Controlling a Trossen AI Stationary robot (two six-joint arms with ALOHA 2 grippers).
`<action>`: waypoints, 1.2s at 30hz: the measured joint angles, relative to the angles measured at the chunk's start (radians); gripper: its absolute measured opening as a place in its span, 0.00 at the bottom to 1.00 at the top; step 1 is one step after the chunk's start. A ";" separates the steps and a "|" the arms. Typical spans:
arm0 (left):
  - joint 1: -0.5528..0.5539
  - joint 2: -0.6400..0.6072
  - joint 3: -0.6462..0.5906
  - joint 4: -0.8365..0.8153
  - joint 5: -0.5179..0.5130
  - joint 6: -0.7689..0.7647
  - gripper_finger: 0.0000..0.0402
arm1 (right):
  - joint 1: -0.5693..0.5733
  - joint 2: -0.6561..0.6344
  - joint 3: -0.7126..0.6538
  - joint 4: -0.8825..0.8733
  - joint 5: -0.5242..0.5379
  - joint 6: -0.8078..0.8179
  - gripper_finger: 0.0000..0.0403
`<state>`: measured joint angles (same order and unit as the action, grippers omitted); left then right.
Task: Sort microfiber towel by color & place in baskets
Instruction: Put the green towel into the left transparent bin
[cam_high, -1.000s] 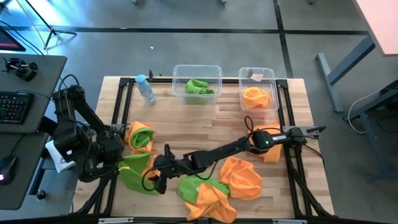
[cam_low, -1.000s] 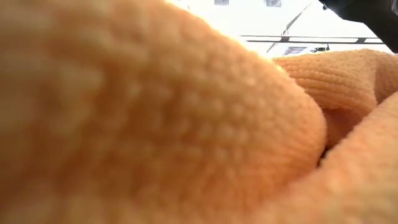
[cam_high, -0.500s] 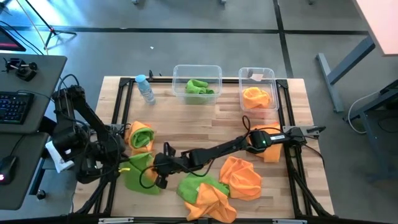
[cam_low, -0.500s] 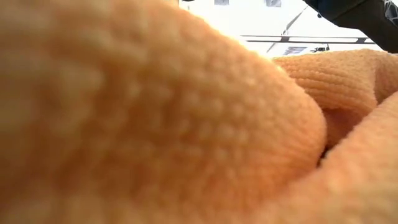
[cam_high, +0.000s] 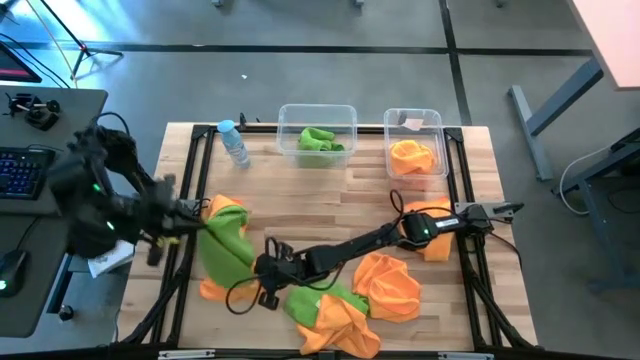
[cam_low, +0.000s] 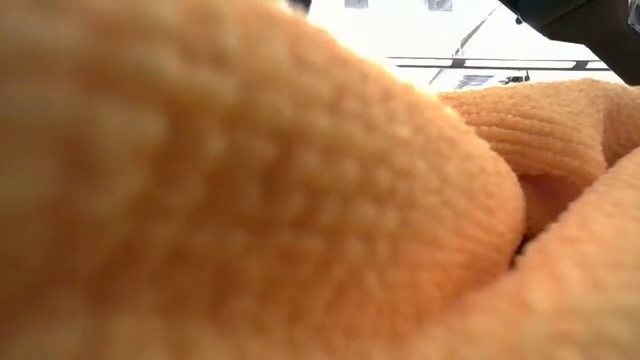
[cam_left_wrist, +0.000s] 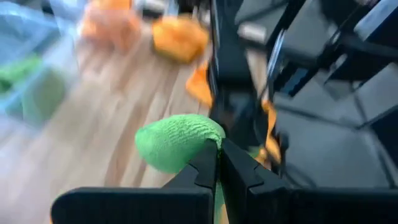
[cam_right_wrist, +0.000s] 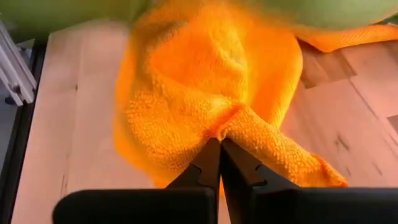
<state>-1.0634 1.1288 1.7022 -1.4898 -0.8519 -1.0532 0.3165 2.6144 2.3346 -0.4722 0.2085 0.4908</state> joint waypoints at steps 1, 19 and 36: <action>0.000 -0.005 0.029 0.000 -0.027 0.030 0.00 | 0.004 0.000 0.000 0.003 0.013 -0.001 0.01; 0.001 -0.013 0.209 0.019 -0.239 0.288 0.00 | 0.007 -0.021 0.000 0.104 -0.064 -0.064 0.01; 0.001 0.028 0.208 0.012 -0.232 0.268 0.00 | -0.015 -0.062 0.020 0.074 -0.205 -0.072 0.34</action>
<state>-1.0626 1.1571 1.9099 -1.4776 -1.0840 -0.7856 0.3011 2.5523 2.3550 -0.3977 0.0034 0.4186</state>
